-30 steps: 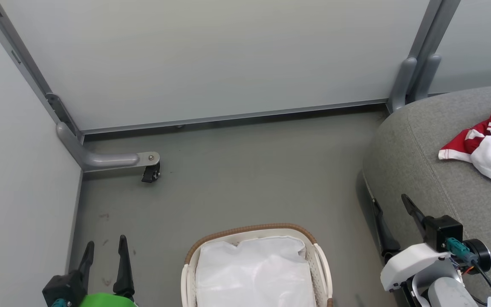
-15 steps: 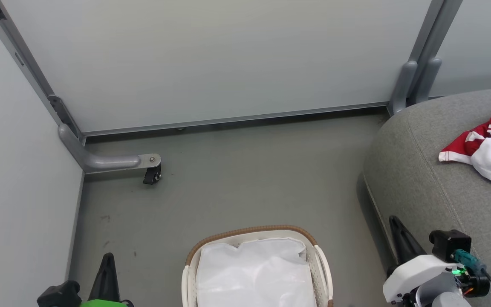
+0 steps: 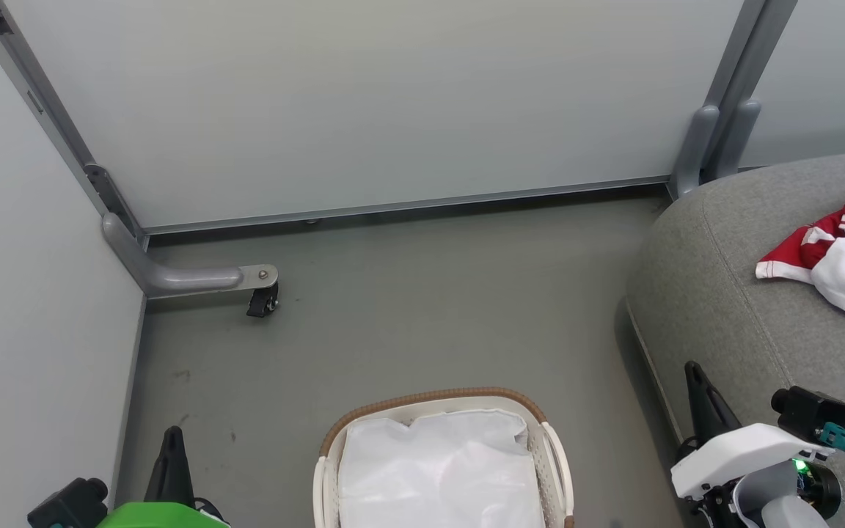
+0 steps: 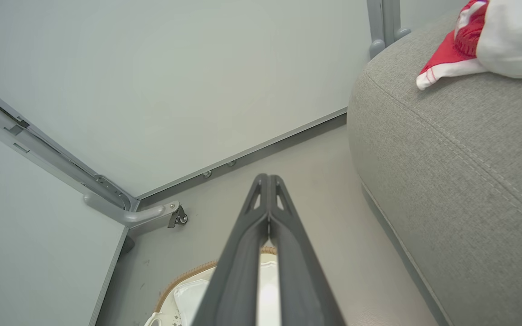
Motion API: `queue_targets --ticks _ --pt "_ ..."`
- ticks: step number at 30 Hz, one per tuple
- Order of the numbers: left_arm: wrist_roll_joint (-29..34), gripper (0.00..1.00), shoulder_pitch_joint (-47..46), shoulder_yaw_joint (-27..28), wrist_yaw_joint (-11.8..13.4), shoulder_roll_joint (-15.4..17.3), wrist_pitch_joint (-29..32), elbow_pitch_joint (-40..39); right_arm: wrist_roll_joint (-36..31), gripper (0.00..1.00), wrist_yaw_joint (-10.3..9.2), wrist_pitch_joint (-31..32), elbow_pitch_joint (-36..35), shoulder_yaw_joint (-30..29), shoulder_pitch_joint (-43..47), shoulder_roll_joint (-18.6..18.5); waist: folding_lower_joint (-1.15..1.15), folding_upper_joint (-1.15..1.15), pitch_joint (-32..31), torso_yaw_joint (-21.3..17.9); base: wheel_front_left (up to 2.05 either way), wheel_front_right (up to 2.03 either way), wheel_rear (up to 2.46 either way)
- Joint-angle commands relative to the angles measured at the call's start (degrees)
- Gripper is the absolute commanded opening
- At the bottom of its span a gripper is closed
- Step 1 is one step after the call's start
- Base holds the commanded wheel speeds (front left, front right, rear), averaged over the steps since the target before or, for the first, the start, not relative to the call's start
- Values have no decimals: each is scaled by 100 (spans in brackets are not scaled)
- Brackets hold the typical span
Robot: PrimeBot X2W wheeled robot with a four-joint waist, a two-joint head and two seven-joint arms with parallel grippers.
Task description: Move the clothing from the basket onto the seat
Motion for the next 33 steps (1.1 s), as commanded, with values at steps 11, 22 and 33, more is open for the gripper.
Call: queue_targets --ticks 11,22,33 --pt "-996 0 -282 103 -5 31 263 -193 1116 0 -2 261 -238 -106 -35 -39 0 0 -5 7 0 0 0" --pt "-1767 0 -373 166 -7 36 485 -277 1998 0 -2 481 -354 -176 -30 -46 0 0 -10 14 0 0 0" --pt "-2461 0 -454 226 -9 41 683 -350 2789 0 -3 679 -452 -243 -24 -53 0 0 -15 20 0 0 0"
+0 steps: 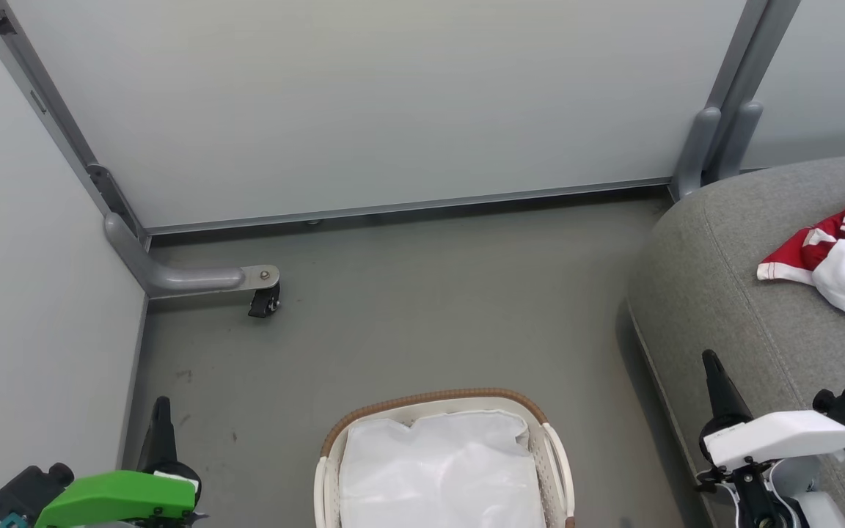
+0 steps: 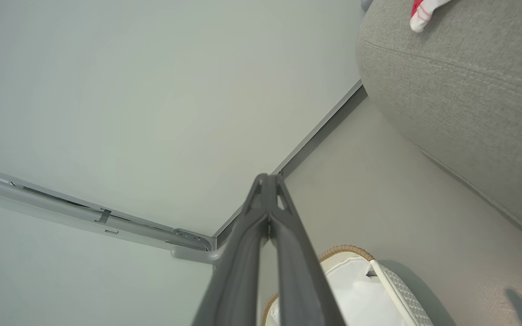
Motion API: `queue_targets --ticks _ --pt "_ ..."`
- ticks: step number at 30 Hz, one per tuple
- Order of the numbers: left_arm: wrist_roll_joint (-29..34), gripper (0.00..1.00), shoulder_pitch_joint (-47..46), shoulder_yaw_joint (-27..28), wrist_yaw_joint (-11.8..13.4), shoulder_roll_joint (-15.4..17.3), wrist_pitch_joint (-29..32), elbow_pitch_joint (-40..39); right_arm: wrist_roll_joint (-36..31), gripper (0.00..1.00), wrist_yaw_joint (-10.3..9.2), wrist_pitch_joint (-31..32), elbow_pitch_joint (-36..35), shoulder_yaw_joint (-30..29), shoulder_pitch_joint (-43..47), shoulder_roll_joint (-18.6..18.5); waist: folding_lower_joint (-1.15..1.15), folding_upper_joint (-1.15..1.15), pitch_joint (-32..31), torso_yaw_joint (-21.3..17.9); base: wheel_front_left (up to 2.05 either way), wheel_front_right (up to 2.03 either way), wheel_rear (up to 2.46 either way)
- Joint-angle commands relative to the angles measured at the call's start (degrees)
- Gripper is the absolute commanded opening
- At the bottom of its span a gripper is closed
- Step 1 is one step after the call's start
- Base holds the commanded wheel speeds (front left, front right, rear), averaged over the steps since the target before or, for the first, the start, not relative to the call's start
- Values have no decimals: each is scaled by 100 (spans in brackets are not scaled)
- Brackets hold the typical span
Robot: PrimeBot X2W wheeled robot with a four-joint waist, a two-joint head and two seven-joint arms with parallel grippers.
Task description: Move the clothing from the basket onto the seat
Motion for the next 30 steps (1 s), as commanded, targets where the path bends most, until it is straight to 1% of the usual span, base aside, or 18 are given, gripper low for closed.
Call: queue_targets --ticks 1,30 --pt "-145 0 -162 37 -9 38 41 -83 185 0 -2 48 -90 -35 -24 -39 0 0 -1 1 0 0 0" --pt "-1667 0 -341 160 -14 48 478 -243 1910 0 -3 477 -310 -174 -10 -51 0 0 -14 19 0 0 0"
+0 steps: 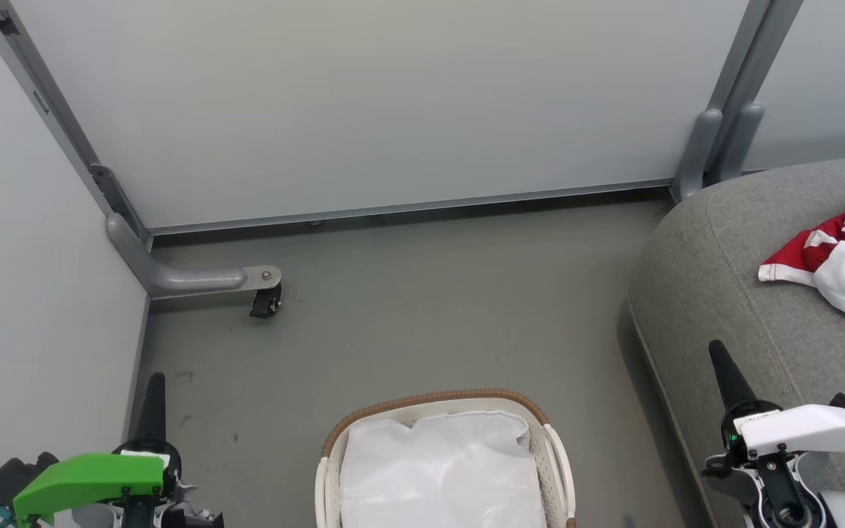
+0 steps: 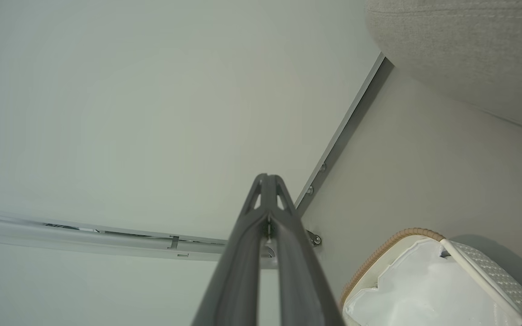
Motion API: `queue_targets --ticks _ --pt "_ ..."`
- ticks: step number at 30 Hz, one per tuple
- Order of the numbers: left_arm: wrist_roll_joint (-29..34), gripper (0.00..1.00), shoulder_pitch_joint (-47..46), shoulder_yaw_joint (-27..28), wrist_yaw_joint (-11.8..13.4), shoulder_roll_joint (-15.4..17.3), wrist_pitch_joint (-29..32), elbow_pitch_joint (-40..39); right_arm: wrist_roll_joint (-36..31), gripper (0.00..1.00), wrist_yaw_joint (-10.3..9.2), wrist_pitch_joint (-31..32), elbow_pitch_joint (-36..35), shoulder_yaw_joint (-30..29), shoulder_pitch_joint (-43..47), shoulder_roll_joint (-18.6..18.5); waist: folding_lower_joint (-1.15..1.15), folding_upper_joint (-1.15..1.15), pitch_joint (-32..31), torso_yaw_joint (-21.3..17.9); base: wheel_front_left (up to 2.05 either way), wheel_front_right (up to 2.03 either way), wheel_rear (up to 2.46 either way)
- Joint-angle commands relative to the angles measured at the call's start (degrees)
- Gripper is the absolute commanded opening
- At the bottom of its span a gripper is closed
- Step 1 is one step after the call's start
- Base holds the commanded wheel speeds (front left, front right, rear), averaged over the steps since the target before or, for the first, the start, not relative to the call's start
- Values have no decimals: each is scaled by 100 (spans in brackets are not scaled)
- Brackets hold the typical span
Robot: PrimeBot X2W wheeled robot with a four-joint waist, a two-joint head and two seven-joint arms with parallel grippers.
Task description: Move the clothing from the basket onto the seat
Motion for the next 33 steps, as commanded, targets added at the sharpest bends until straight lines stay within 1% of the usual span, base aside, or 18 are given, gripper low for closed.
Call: queue_targets --ticks 1,33 --pt "-134 0 -143 20 -14 42 42 -63 140 0 -2 39 -73 -28 -9 -34 0 0 -1 1 0 0 0" --pt "-1420 0 -285 134 -19 49 402 -195 1604 0 -3 414 -250 -145 8 -45 0 0 -15 20 0 0 0"
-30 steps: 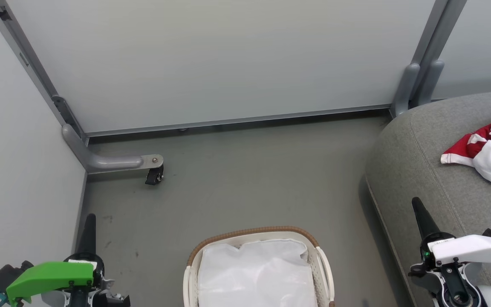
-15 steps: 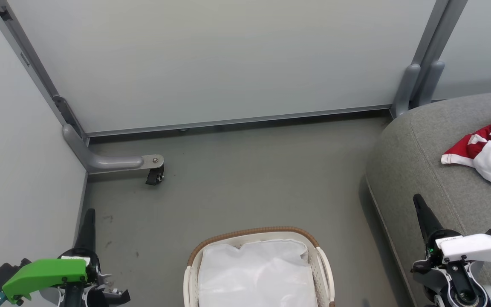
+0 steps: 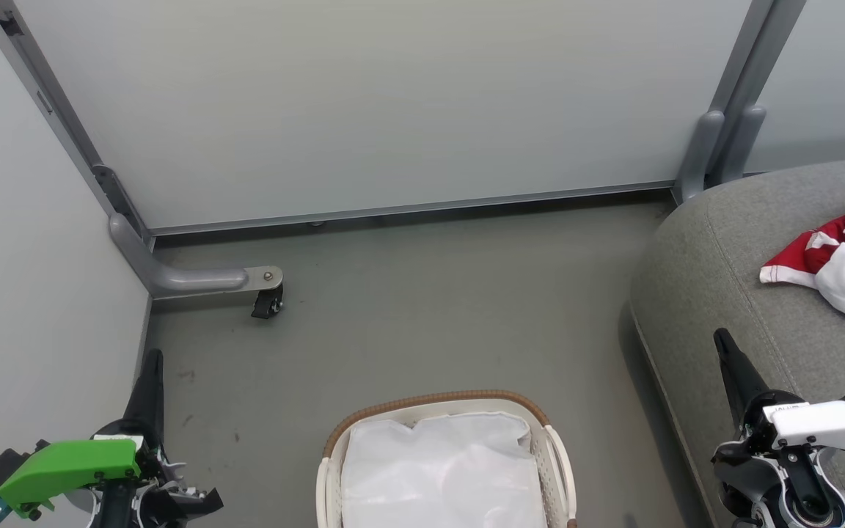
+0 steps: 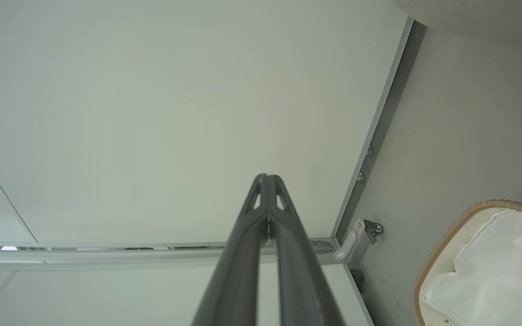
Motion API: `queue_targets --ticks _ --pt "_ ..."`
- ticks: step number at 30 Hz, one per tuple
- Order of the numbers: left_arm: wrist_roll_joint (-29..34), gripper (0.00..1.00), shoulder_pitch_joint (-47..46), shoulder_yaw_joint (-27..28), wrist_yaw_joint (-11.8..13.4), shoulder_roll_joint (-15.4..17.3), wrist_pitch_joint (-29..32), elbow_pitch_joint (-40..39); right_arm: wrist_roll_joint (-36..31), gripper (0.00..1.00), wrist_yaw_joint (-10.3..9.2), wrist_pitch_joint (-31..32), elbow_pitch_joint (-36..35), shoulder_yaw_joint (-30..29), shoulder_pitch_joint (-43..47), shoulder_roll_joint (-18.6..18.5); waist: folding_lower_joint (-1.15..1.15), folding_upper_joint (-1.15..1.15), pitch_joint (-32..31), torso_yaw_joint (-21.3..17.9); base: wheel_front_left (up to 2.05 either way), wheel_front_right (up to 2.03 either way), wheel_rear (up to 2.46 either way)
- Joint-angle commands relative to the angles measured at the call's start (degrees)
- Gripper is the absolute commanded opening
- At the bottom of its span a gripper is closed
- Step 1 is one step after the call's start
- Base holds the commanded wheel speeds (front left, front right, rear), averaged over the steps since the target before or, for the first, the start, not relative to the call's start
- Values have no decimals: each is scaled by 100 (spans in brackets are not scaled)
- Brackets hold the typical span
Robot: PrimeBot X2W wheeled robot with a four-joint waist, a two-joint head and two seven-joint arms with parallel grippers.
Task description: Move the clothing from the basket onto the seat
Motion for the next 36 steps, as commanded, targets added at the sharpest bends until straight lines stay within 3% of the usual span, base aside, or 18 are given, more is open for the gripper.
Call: queue_targets --ticks 1,36 --pt "-113 0 -112 34 -19 39 25 -43 119 0 -2 52 -41 -23 10 -34 0 0 -1 1 0 0 0" --pt "-315 0 -114 45 -20 40 90 -54 352 0 -2 106 -67 -39 14 -36 0 0 -4 5 0 0 0"
